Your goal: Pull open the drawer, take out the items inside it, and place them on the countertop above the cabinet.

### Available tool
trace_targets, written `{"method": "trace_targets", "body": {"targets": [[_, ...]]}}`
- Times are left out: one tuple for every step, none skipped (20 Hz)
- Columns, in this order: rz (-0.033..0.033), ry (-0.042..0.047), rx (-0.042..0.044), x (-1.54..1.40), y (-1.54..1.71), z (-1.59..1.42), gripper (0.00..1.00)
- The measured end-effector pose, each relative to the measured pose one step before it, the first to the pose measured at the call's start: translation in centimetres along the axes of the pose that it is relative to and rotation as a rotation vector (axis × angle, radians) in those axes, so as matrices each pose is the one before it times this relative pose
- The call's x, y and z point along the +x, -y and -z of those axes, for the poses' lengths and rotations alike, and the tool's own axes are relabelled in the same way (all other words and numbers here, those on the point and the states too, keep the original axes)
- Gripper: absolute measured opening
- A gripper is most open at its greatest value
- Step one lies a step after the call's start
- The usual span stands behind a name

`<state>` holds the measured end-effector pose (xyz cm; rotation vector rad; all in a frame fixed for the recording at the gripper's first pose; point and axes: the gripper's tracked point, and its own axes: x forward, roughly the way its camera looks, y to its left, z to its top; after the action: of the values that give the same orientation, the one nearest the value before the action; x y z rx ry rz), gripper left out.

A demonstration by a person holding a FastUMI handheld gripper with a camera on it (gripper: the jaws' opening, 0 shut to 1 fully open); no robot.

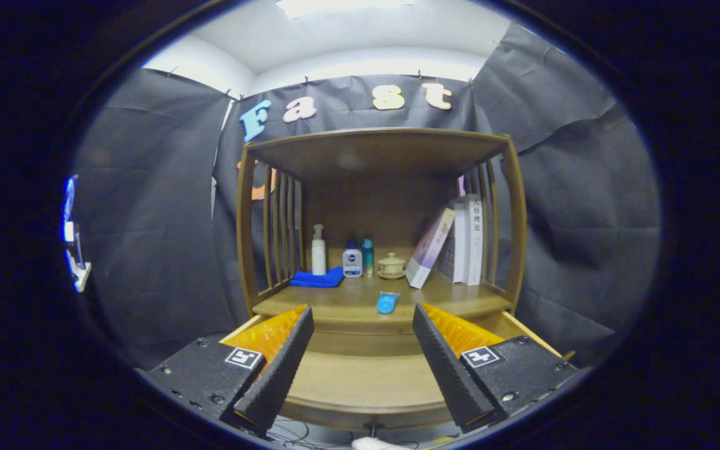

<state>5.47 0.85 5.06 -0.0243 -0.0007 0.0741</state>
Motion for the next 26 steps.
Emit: {"method": "trace_targets", "body": {"targets": [[0.00406, -0.00461, -0.00124, -0.837, 0.089, 0.801, 1.0], [0.00351, -0.00867, 0.00625, -0.804, 0.068, 0.83, 1.0], [0.00452, -0.00137, 0.00849, -0.666, 0.131, 0.783, 1.0], [0.00856, -0.00561, 0.00606, -0.545, 0.243, 0.87, 1.0], [0.01034, -0.00257, -0.00029, -0.55, 0.222, 0.939, 1.0], [0.01054, -0.00751, -0.00008, -0.396, 0.158, 1.165, 1.0], [0.00153, -0.02451, -0.00653, -0.463, -0.095, 1.483, 1.0], [-0.00149, -0.03099, -0.00469, -0.225, -0.129, 1.671, 1.0], [0.00106, -0.03165, 0.00016, -0.247, 0.075, 1.425, 1.0], [0.00037, -0.01876, 0.00791, -0.127, 0.022, 1.138, 1.0], [0.00172, -0.02232, 0.00858, 0.053, 0.049, 1.132, 1.0], [0.00049, -0.02284, 0.00532, 0.171, 0.092, 1.1, 1.0], [0.0052, -0.01483, 0.00209, 0.21, 0.12, 0.939, 1.0], [0.01059, -0.01797, -0.00221, 0.313, 0.246, 0.767, 1.0], [0.00651, -0.01727, 0.00016, 0.24, 0.245, 0.748, 1.0], [0.00079, -0.00987, 0.00175, 0.378, -0.028, 0.524, 1.0], [0.0041, -0.00634, 0.00278, 0.261, 0.064, 0.294, 1.0], [0.00554, -0.00138, -0.00244, 0.236, 0.184, 0.107, 1.0], [0.00911, 0.00115, -0.0038, 0.287, 0.23, 0.133, 1.0], [0.00706, -0.00227, -0.00523, 0.259, 0.14, 0.103, 1.0], [0.00592, 0.00219, -0.00355, 0.236, 0.064, 0.075, 1.0], [-0.00057, 0.00605, -0.00417, 0.216, -0.085, -0.065, 1.0], [0.00153, 0.00317, -0.0068, 0.33, -0.11, -0.043, 1.0], [0.00644, -0.00373, -0.00433, 0.329, 0.012, 0.045, 1.0], [-0.00257, 0.0022, -0.00131, 0.191, -0.204, 0.056, 1.0], [0.00129, 0.00333, -0.00135, 0.263, -0.238, -0.11, 1.0]]}}
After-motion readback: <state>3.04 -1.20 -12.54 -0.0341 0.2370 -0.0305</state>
